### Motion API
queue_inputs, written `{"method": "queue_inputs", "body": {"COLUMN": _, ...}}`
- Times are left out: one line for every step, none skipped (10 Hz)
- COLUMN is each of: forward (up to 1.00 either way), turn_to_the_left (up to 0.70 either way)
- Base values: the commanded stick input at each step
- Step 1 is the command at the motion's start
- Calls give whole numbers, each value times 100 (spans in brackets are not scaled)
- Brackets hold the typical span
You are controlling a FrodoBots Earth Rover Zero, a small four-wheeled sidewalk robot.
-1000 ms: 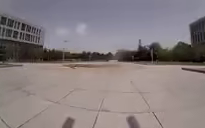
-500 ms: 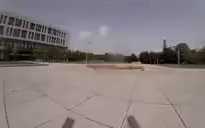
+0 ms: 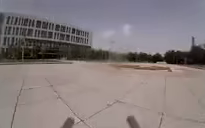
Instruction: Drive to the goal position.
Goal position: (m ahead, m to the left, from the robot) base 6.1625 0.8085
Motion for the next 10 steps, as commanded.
{"method": "queue_inputs", "body": {"forward": 70, "turn_to_the_left": 1}}
{"method": "queue_inputs", "body": {"forward": 70, "turn_to_the_left": 1}}
{"method": "queue_inputs", "body": {"forward": 70, "turn_to_the_left": 1}}
{"method": "queue_inputs", "body": {"forward": 70, "turn_to_the_left": 1}}
{"method": "queue_inputs", "body": {"forward": 70, "turn_to_the_left": 1}}
{"method": "queue_inputs", "body": {"forward": 70, "turn_to_the_left": 1}}
{"method": "queue_inputs", "body": {"forward": 70, "turn_to_the_left": 1}}
{"method": "queue_inputs", "body": {"forward": 70, "turn_to_the_left": 1}}
{"method": "queue_inputs", "body": {"forward": 70, "turn_to_the_left": 1}}
{"method": "queue_inputs", "body": {"forward": 70, "turn_to_the_left": 1}}
